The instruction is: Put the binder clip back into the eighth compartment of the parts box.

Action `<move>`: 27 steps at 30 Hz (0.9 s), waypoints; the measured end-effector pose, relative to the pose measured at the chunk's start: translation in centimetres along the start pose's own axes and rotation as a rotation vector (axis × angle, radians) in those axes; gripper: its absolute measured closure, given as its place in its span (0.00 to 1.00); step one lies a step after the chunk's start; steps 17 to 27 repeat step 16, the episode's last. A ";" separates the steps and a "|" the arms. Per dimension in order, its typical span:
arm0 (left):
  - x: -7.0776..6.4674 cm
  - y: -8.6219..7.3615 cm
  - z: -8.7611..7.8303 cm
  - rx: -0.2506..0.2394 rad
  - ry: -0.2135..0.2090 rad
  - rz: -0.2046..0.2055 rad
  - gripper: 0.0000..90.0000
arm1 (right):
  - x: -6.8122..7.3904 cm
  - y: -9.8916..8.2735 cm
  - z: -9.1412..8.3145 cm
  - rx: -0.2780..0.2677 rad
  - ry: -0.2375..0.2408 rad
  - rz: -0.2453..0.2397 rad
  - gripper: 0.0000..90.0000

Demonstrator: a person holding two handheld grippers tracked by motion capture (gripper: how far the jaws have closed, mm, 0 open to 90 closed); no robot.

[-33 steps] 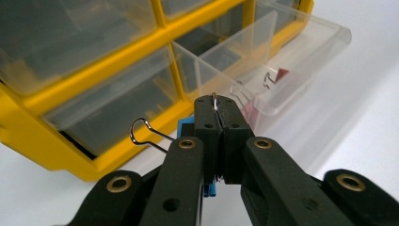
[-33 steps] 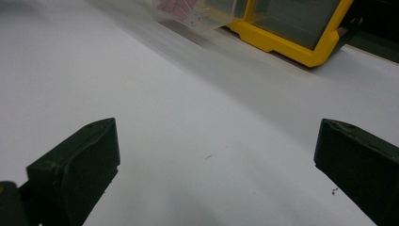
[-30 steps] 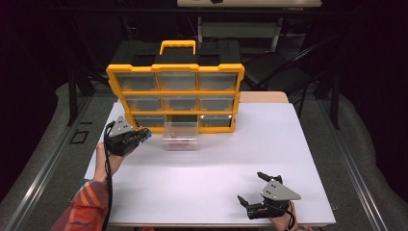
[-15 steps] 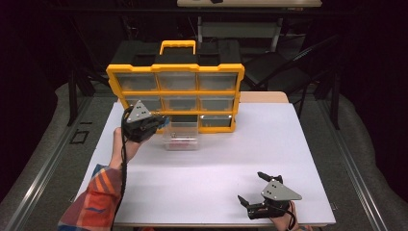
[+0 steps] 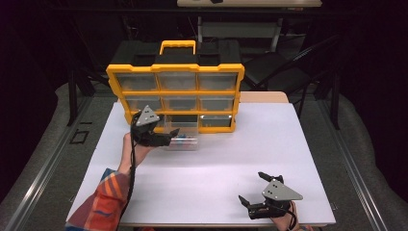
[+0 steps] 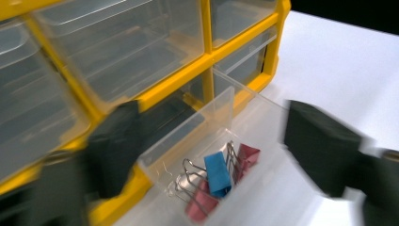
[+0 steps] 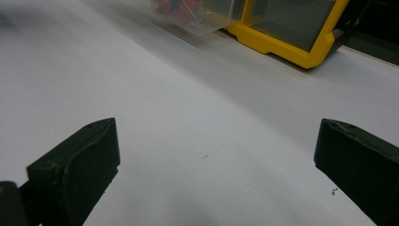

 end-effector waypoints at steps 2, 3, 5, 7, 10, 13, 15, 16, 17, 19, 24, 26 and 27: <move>0.2 -0.6 -1.1 -0.010 0.013 -0.013 0.12 | 0.0 0.0 0.0 0.003 0.000 -0.003 0.00; 0.3 -1.0 -1.6 -0.012 0.017 -0.021 0.09 | 0.1 0.0 0.1 0.004 0.002 -0.004 0.00; 0.4 -1.8 -2.6 -0.016 0.033 -0.027 0.05 | 0.1 0.0 0.1 0.004 0.000 -0.004 0.00; 0.5 -2.8 -3.6 -0.015 0.050 -0.028 0.01 | 0.1 0.0 0.1 0.006 0.000 -0.003 0.00; 0.6 -4.3 -4.9 -0.015 0.066 -0.035 0.00 | 0.1 -0.1 0.1 0.009 0.001 -0.001 0.00; 0.5 -6.1 -5.8 -0.006 0.075 -0.050 0.00 | 0.1 -0.1 0.2 0.011 0.003 0.000 0.00; 0.4 -7.2 -6.3 0.005 0.077 -0.059 0.00 | 0.1 -0.1 0.2 0.009 0.002 -0.001 0.00; 0.4 -7.8 -6.5 0.010 0.079 -0.064 0.00 | 0.1 -0.1 0.2 0.006 0.002 -0.001 0.00; 0.4 -7.8 -6.5 0.010 0.079 -0.064 0.00 | 0.1 -0.1 0.2 0.006 0.002 -0.001 0.00; 0.4 -7.8 -6.5 0.010 0.079 -0.064 0.00 | 0.1 -0.1 0.2 0.006 0.002 -0.001 0.00; 0.4 -7.8 -6.5 0.010 0.079 -0.064 0.00 | 0.1 -0.1 0.2 0.006 0.002 -0.001 0.00; 0.4 -7.8 -6.5 0.010 0.079 -0.064 0.00 | 0.1 -0.1 0.2 0.006 0.002 -0.001 0.00; 0.4 -7.8 -6.5 0.010 0.079 -0.064 0.00 | 0.1 -0.1 0.2 0.006 0.002 -0.001 0.00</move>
Point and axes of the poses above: each handheld gripper's, and its own axes: z roughly forward along the jaws, y roughly out of its top, x roughly to its left, the point moved 10 cm from there along z, roughly forward along the jaws, and after that the axes turned 8 degrees about y, right-handed, at the moved point
